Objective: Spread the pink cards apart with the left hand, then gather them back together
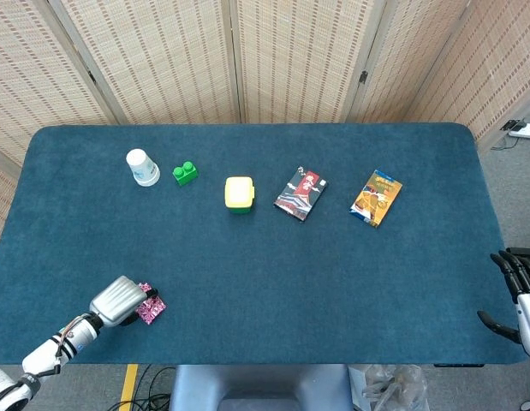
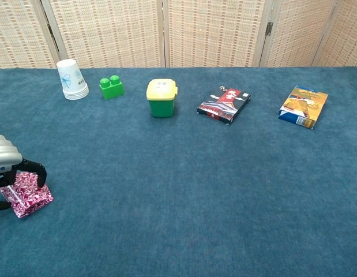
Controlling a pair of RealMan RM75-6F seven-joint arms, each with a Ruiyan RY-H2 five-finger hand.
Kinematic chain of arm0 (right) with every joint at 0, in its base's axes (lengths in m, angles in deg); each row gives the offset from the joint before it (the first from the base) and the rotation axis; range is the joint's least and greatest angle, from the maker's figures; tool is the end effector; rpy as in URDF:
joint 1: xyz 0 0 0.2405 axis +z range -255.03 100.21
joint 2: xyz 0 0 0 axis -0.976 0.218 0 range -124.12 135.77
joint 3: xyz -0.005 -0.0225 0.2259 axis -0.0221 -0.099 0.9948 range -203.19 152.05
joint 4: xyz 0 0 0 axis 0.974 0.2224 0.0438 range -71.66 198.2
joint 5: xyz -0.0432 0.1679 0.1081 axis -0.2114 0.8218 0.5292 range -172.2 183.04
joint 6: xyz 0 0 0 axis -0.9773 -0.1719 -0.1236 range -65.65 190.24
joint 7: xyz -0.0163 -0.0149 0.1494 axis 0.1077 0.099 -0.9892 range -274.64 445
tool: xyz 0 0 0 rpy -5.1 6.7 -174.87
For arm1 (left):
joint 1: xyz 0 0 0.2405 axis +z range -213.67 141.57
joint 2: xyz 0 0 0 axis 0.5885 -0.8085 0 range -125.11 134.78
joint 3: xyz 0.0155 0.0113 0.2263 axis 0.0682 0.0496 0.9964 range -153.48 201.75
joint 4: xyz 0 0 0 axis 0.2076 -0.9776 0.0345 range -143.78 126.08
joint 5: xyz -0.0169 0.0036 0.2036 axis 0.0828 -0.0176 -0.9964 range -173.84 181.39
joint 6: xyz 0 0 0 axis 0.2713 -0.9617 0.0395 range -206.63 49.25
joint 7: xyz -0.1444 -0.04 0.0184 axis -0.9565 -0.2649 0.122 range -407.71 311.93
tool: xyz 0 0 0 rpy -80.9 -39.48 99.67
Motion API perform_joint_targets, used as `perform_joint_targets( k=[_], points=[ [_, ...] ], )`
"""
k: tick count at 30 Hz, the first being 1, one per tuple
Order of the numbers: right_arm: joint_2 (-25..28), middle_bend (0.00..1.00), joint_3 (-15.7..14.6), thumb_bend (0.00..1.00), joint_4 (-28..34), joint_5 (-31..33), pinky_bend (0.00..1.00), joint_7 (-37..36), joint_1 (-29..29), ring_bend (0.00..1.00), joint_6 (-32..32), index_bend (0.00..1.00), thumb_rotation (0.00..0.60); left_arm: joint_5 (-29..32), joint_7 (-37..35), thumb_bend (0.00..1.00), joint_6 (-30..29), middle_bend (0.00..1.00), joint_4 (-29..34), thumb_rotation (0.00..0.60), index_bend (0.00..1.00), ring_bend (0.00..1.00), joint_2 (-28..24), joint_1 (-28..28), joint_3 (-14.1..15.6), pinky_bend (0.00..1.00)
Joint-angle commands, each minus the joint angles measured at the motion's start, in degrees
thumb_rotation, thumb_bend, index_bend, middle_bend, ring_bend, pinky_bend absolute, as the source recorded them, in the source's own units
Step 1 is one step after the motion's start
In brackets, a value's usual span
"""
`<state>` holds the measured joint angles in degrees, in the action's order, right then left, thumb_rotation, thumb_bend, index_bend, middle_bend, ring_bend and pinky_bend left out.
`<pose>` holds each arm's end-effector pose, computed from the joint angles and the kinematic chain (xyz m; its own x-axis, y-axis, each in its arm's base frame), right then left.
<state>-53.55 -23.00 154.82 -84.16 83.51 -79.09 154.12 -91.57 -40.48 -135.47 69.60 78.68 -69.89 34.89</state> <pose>-0.2944 -0.1512 0.1884 0.4613 0.0633 0.8850 -0.8872 0.0299 0.4603 -0.2483 0.2515 0.0264 0.7961 0.2664 0.5434 0.5675 -0.6405 -0.5173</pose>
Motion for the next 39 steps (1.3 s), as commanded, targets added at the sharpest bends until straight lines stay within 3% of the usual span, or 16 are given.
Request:
perform_joint_targets(
  k=[1, 22, 39],
  points=[
    [0.0, 0.15, 0.0, 0.18, 0.0, 0.0, 0.19, 0.0, 0.0, 0.14, 0.0, 0.11, 0.6, -0.3, 0.9, 0.32, 0.5, 1.0, -0.5, 0.6, 0.38, 0.95, 0.6, -0.1, -0.1, 1.0],
    [0.2, 0.15, 0.0, 0.18, 0.3, 0.3, 0.19, 0.3, -0.3, 0.14, 0.1, 0.11, 0.6, 0.6, 1.9, 0.32, 2.0, 1.0, -0.6, 0.6, 0.35, 0.95, 0.4, 0.1, -1.0, 1.0],
    [0.3, 0.15, 0.2, 0.18, 0.2, 0.5, 0.19, 0.0, -0.2, 0.14, 0.1, 0.11, 0.6, 2.5, 2.4, 0.32, 2.3, 1.0, 3.6, 0.6, 0.21, 0.94, -2.7, 0.1, -2.5, 1.0]
  ],
)
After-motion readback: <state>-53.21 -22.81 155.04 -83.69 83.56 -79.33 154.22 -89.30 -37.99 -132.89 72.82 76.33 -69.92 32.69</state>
